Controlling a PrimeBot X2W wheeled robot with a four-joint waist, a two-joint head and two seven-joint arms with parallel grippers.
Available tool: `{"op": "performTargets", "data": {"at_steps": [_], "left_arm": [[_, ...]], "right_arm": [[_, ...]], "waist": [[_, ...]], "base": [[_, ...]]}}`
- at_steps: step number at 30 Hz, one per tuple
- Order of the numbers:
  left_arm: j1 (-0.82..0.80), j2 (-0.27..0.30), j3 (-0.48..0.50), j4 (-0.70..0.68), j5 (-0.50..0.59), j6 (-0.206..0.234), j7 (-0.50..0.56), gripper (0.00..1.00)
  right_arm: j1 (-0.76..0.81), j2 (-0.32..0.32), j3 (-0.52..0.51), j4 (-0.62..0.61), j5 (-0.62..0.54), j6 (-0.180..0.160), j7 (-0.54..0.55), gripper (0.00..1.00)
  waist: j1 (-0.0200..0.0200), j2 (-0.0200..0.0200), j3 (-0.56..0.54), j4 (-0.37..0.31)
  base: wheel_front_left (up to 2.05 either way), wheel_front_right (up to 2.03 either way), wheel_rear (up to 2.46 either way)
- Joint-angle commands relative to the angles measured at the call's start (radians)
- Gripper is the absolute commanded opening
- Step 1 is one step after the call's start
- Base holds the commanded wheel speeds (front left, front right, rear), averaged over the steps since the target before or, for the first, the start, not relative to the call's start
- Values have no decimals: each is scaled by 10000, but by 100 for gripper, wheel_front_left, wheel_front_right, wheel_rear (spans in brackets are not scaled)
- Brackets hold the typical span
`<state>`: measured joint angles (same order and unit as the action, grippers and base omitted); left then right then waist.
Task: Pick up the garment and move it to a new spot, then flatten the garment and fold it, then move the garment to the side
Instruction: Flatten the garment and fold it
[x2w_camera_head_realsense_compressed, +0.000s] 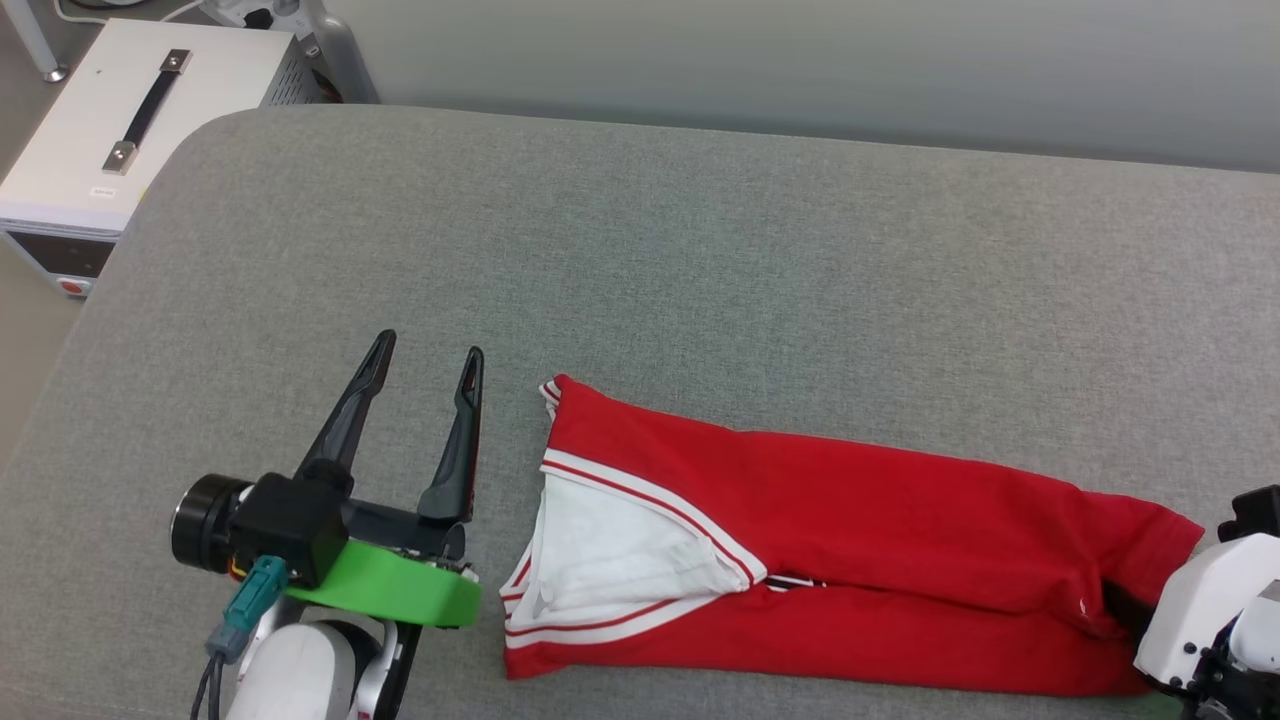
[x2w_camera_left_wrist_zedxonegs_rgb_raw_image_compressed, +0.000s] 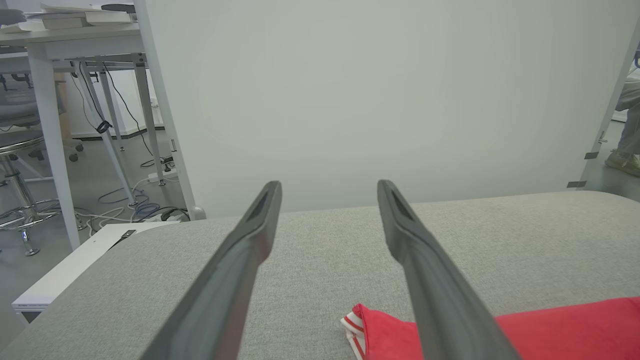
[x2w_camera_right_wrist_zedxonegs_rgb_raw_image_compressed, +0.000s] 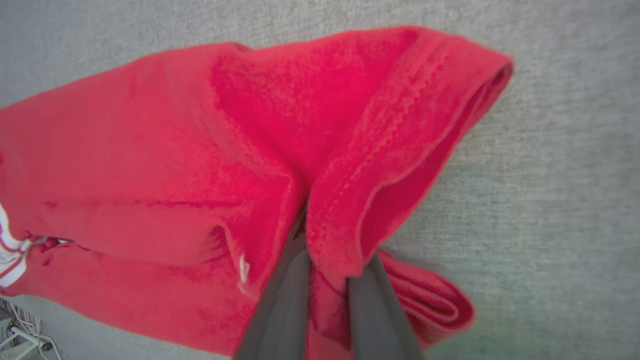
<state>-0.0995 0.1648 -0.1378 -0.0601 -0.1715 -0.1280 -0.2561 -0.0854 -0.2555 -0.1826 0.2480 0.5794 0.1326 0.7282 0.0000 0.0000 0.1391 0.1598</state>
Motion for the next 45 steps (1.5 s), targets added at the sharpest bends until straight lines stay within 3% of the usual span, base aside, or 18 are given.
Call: {"op": "performTargets", "data": {"at_steps": [1,17,26,35,45], "left_arm": [[168,81,21,28,-54,-26,-57,100],[258,34,97,117,-109,-27,-57,100],[485,-42,-33,343,-225,-27,-57,100],[710,-107,37,442,-314,-27,-57,100],[800,-228,103,432,-345,-27,-57,100]], "right_arm": [[37,-123,36,175,27,-19,-200,0],[319,-1499,-1583,472,-1153,-19,-1378,0],[647,-1130,-1388,-170,-1054,-19,-1371,0],[1468,-636,-731,-2114,-816,-19,-629,0],[1952,847,295,-4167,-458,-19,389,0]], "waist": [[0,0,-32,-37],[0,0,-293,-295],[0,0,-769,-359],[0,0,-1096,-317],[0,0,-1150,-157]], "base": [[0,0,0],[0,0,0],[0,0,0],[0,0,0],[0,0,0]]}}
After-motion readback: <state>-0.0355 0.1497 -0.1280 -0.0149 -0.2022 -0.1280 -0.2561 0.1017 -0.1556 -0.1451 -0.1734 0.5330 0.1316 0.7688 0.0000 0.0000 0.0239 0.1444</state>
